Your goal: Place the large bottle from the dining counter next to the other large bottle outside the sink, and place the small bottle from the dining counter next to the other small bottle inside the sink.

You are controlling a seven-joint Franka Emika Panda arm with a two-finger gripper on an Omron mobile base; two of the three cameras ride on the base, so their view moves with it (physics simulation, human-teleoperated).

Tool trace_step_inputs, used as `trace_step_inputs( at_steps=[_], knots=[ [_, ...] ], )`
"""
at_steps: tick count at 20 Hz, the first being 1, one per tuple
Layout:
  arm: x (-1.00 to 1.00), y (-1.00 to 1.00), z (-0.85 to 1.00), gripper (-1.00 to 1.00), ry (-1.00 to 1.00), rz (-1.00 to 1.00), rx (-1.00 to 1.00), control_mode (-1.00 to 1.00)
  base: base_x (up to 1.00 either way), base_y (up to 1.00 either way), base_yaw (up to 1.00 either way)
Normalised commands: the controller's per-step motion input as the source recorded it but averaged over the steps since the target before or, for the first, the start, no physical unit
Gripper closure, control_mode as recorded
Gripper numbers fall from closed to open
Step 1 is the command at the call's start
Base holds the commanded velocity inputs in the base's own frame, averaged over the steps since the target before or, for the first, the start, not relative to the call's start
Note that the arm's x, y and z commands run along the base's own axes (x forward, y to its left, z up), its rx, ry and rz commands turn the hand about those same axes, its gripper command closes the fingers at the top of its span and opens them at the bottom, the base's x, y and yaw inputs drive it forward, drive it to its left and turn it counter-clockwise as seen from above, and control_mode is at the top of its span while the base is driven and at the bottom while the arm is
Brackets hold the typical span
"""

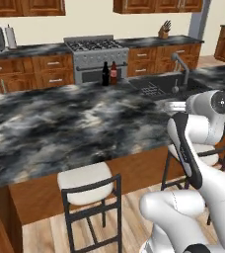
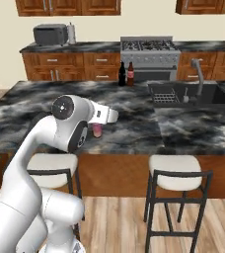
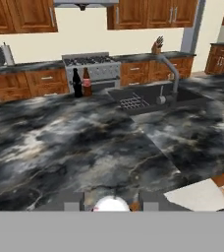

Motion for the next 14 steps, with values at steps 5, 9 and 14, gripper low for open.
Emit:
trace_step_inputs(
  at_steps=[5, 9, 14],
  knots=[
    [0.00, 0.00, 0.00, 1.00, 0.00, 0.00, 0.00, 1.00, 0.00, 0.00, -0.50],
    [0.00, 0.00, 0.00, 1.00, 0.00, 0.00, 0.00, 1.00, 0.00, 0.00, -0.50],
    [0.00, 0.00, 0.00, 1.00, 0.00, 0.00, 0.00, 1.00, 0.00, 0.00, -0.50]
  ],
)
